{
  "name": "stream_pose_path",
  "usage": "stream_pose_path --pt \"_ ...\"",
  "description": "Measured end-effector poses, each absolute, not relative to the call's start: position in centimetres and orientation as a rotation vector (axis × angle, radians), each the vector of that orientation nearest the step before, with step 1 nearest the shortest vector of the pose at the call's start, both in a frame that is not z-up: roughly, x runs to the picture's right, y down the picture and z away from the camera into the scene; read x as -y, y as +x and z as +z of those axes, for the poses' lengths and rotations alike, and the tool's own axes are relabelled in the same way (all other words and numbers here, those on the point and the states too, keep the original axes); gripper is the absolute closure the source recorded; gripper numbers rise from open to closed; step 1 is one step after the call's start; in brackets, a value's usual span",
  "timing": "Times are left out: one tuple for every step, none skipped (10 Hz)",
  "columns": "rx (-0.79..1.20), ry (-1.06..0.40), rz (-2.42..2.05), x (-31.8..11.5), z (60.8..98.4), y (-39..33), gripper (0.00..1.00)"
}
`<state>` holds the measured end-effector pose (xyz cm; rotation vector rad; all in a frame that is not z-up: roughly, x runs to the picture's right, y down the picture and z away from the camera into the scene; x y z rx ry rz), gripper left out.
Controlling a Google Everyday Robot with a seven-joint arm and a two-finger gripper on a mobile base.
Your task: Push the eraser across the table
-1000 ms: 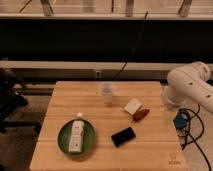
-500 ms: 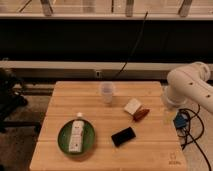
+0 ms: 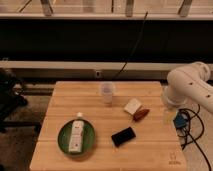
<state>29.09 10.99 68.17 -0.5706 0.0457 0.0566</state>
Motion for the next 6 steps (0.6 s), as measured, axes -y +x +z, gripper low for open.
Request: stream_pose_path --pt "-0.046 -0.571 0.057 -10.99 68.17 29.09 0.20" --pt "-0.046 -0.571 0.057 -10.99 68.17 29.09 0.20" --pt "-0.046 -0.571 0.057 -10.99 68.17 29.08 0.20" --pt "-0.046 -0.571 0.057 -10.99 68.17 29.09 0.20" --pt "-0.046 -0.571 0.056 -11.04 68.18 29.08 0.20" --pt "-0.046 -0.575 0.048 -11.56 68.29 28.80 0.20"
